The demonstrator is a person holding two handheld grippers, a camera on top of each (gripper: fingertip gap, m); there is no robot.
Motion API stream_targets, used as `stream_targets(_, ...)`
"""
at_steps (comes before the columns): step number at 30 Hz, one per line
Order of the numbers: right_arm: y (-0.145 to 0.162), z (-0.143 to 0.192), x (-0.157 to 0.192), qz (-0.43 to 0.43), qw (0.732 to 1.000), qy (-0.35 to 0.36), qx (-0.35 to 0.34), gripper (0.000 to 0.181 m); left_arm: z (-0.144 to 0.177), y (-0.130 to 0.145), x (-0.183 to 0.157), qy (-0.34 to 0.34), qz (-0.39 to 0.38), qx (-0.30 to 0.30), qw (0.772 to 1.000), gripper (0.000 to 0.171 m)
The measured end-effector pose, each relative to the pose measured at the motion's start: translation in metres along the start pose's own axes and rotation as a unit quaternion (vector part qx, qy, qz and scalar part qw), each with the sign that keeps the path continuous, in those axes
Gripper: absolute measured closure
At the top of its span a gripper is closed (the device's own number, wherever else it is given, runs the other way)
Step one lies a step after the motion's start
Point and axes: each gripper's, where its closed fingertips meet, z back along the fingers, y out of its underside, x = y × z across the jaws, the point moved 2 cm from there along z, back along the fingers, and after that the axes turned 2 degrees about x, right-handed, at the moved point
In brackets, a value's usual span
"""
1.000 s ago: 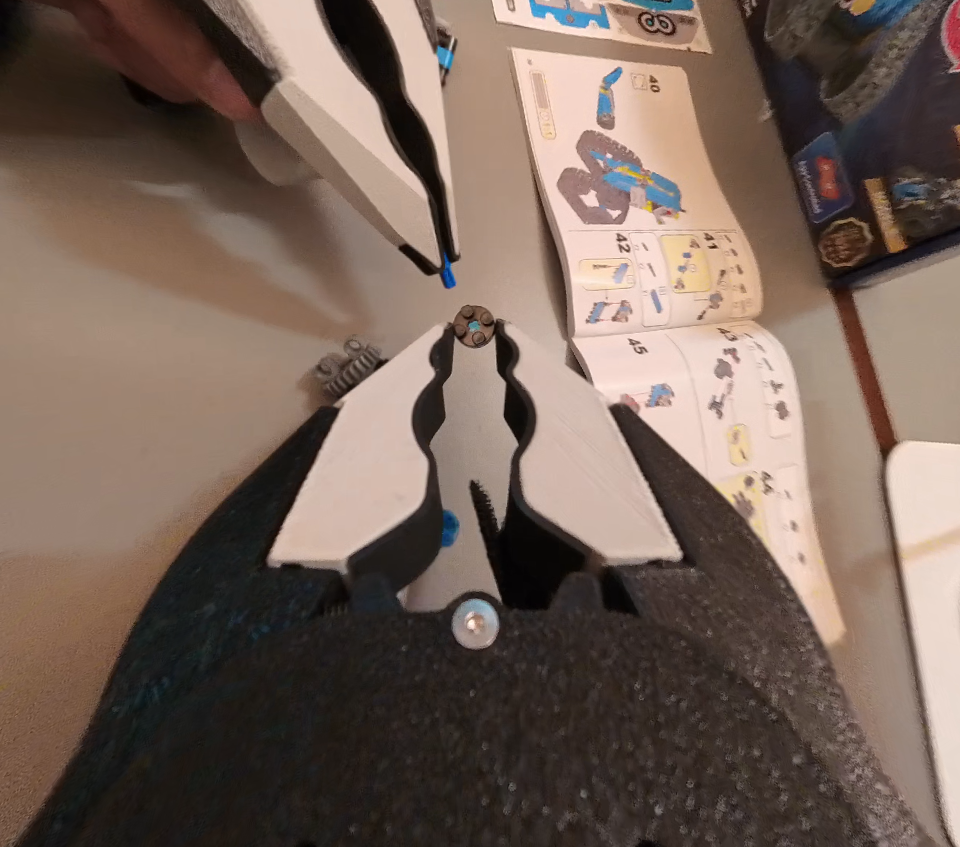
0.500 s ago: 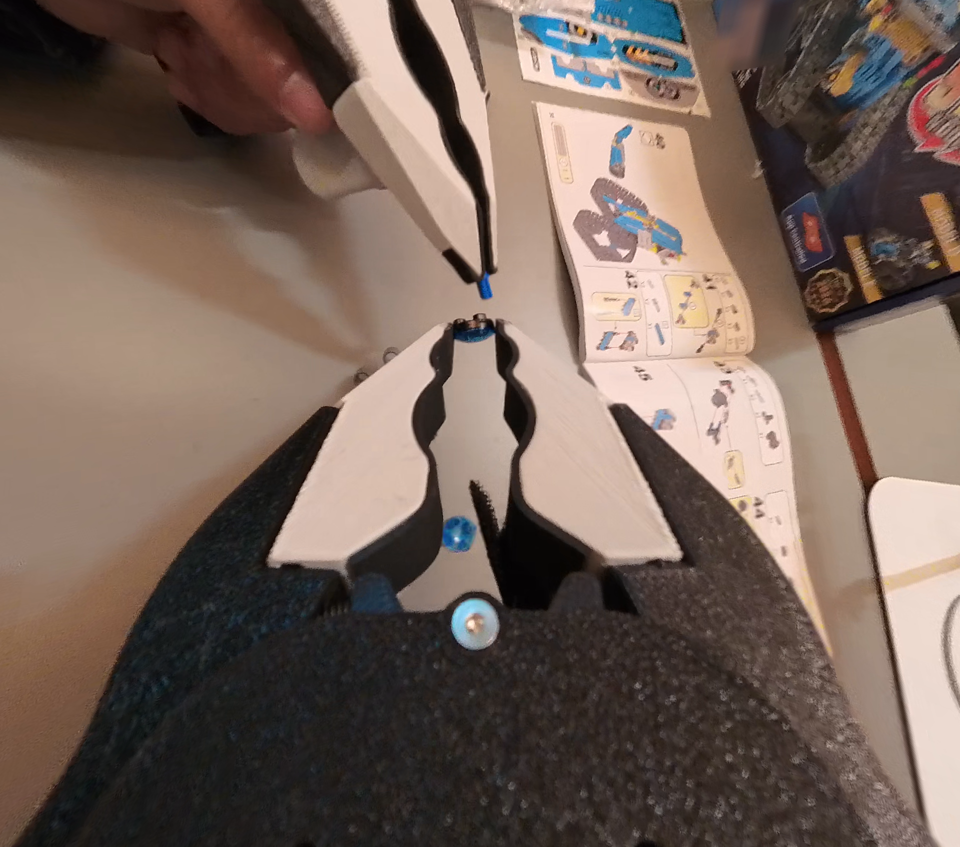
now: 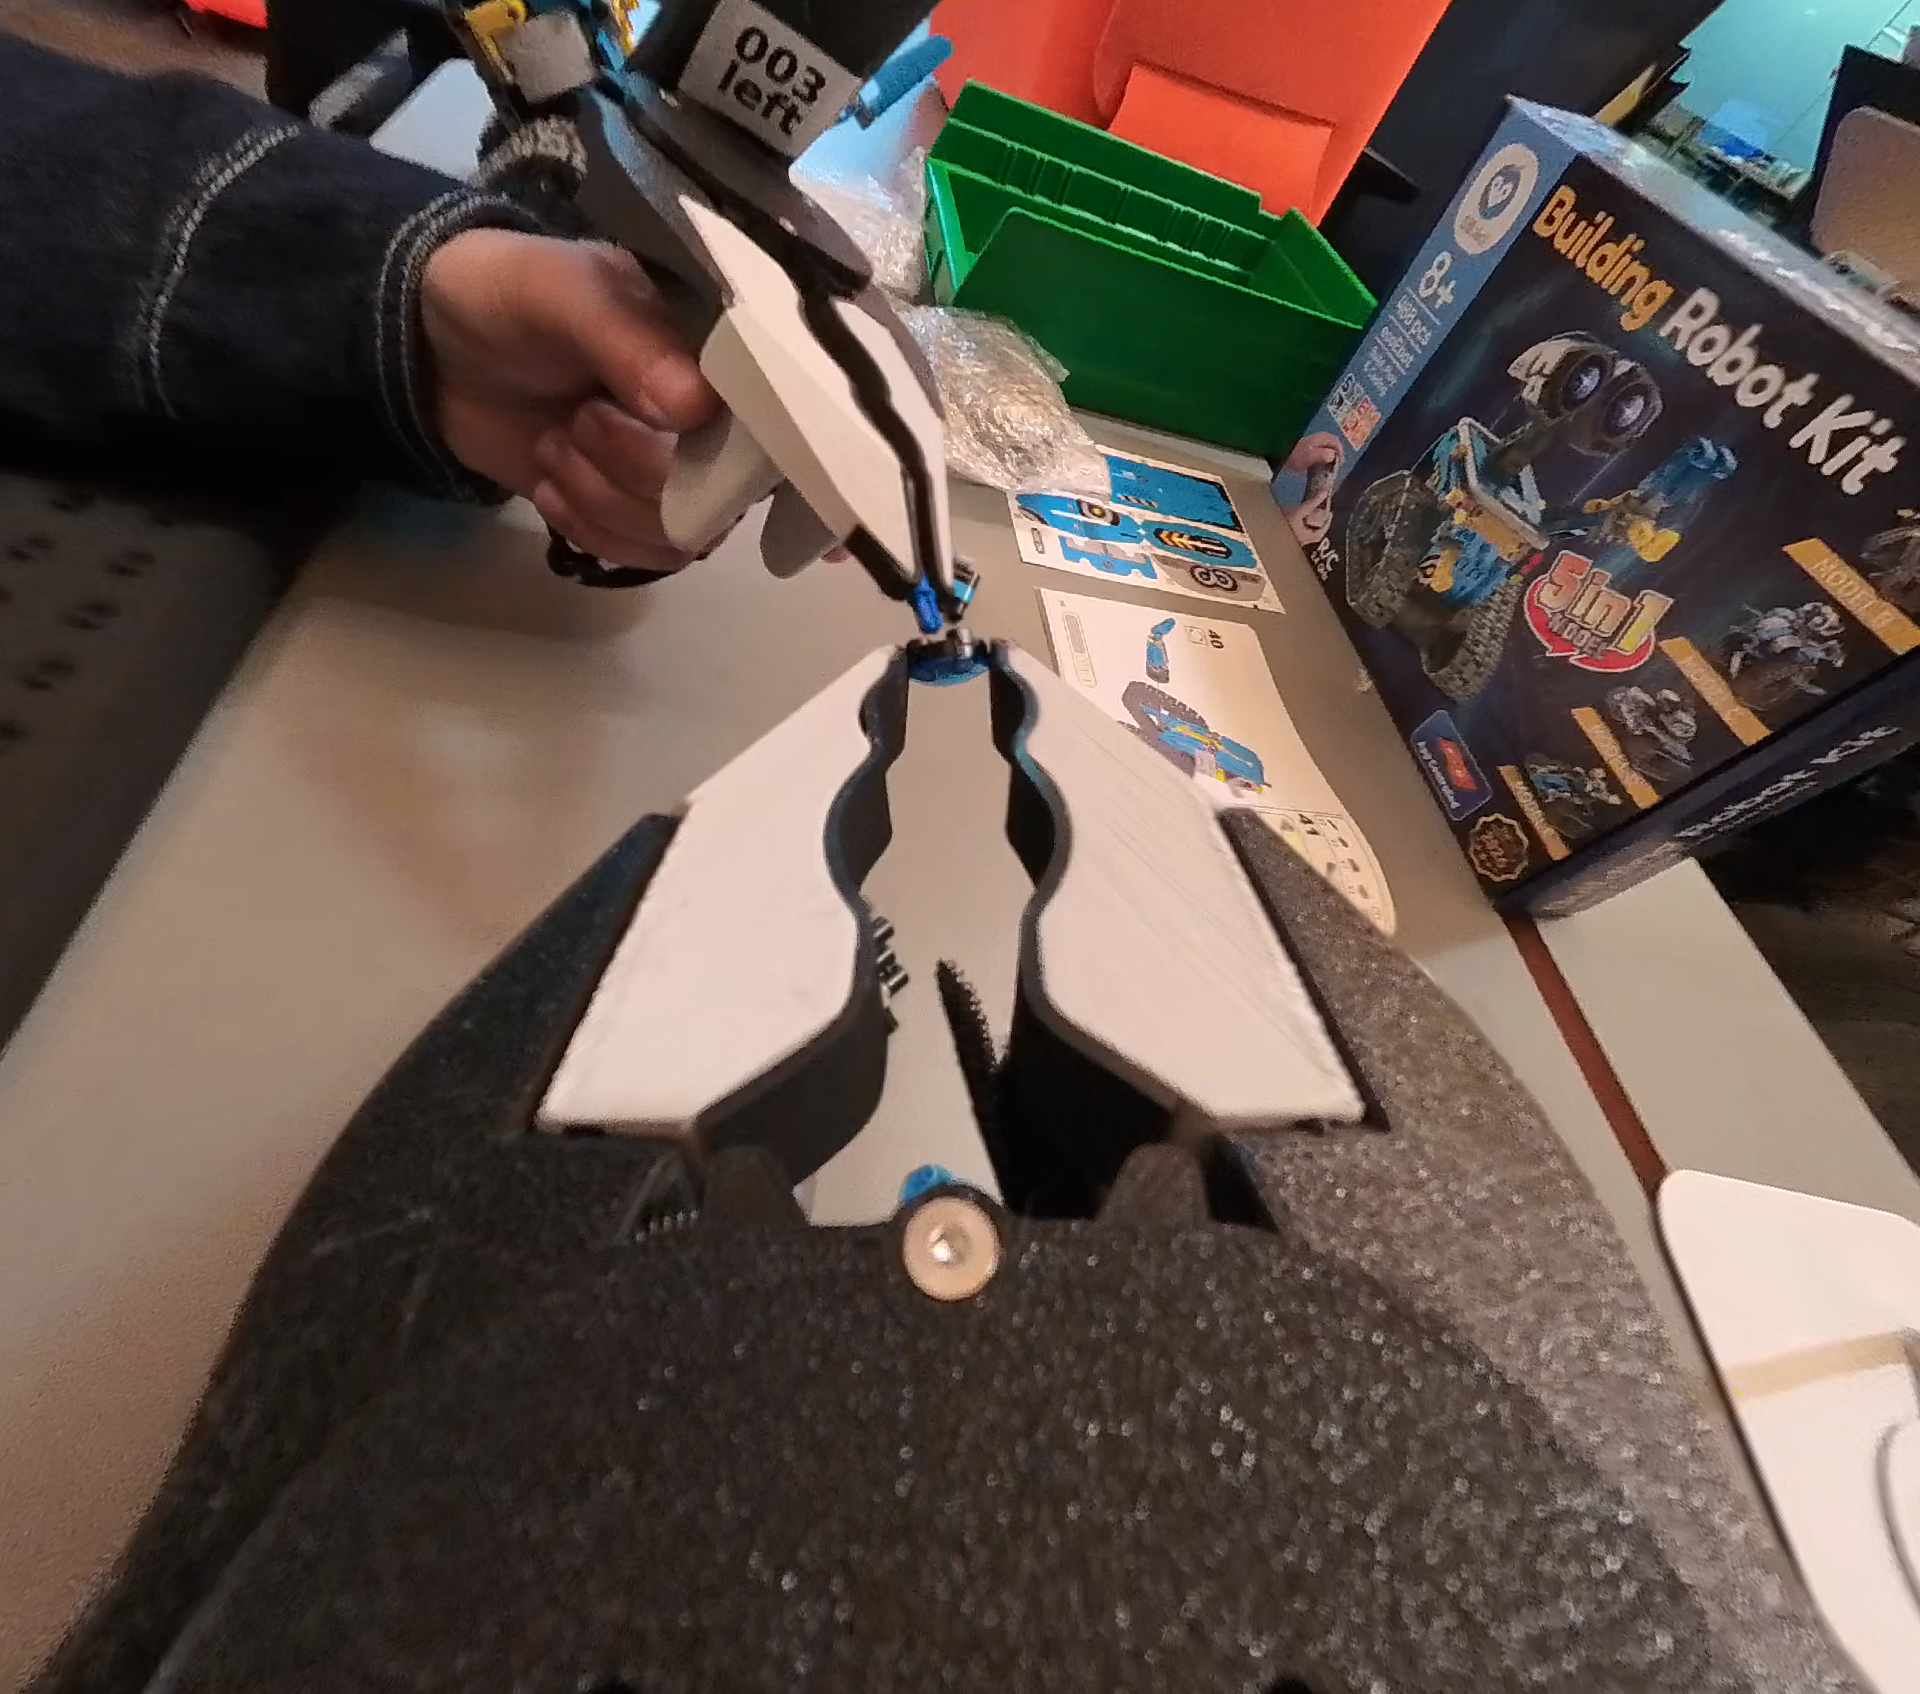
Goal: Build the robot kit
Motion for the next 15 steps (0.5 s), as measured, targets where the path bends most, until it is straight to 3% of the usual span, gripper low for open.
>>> stream_targets(7,0.0040,-0.0066,0.0047,0.019,1.000,0.000,0.017,0.166,-0.0014,0.0057,0.0036,-0.005,0.004,0.018,1.000,0.168)
stream_targets(15,0.0053,-0.0095,0.0082,0.084,0.995,0.031,0.043,0.166,-0.0004,0.0095,0.0058,0.023,0.067,0.017,0.997,0.169)
